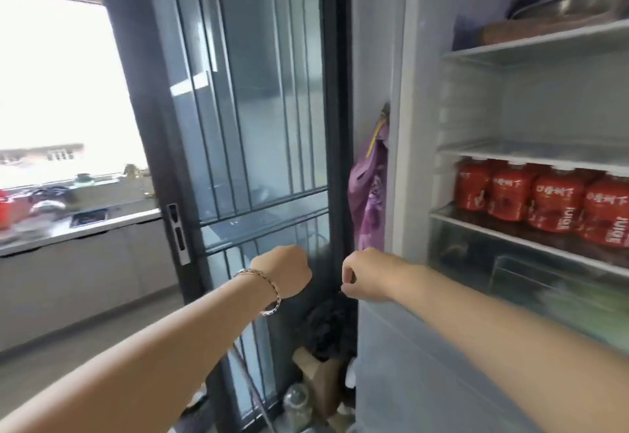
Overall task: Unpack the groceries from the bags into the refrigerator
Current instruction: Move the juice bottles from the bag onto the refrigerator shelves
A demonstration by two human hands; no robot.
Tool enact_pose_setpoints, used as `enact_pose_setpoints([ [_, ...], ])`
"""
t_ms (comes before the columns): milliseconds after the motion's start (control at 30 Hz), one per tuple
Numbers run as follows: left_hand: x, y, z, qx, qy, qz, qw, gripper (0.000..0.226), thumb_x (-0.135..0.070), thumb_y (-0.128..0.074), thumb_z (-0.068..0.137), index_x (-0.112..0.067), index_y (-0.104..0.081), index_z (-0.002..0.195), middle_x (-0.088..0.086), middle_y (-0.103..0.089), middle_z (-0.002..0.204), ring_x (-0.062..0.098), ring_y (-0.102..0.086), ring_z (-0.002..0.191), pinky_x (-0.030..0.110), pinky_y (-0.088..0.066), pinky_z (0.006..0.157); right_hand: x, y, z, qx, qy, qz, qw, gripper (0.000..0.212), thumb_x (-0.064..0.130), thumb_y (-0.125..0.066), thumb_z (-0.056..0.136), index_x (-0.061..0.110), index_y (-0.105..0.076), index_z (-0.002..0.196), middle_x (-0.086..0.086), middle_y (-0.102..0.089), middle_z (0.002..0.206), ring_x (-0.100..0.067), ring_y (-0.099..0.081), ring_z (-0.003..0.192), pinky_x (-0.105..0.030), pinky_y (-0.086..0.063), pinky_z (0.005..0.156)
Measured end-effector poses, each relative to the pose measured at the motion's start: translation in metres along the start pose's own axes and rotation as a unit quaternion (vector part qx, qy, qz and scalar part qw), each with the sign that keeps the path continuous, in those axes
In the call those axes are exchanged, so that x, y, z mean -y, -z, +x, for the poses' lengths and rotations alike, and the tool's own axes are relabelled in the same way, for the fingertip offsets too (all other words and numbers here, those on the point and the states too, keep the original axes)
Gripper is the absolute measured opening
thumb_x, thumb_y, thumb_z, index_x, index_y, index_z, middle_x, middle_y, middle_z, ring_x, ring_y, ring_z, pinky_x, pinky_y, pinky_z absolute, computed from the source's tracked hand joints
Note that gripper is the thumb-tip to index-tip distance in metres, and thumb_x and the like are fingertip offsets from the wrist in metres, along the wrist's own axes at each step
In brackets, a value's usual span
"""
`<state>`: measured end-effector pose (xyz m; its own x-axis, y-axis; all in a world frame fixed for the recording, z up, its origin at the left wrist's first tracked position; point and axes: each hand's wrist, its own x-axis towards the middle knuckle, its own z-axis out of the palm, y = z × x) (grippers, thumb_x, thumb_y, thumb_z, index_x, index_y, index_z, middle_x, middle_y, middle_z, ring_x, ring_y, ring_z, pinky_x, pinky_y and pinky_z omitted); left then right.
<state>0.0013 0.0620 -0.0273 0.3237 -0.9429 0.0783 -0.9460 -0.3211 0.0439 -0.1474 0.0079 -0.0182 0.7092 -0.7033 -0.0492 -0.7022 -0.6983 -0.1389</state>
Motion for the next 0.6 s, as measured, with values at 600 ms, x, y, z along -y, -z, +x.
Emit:
enact_pose_setpoints([
  [600, 0.328, -0.011, -0.712, -0.038, 0.619, -0.045, 0.783, 0.027, -0.021, -0.041, 0.091, -0.016, -0.062, 0.107, 0.007, -0.062, 0.119, 0.029, -0.058, 0.11, 0.031, -0.044, 0.087, 0.617, -0.161, -0.299, 0.09, 0.59, -0.055, 0.8, 0.029, 0.027, -0.049, 0.093, 0.011, -0.064, 0.113, -0.009, -0.063, 0.113, -0.029, -0.059, 0.105, -0.029, -0.046, 0.084],
])
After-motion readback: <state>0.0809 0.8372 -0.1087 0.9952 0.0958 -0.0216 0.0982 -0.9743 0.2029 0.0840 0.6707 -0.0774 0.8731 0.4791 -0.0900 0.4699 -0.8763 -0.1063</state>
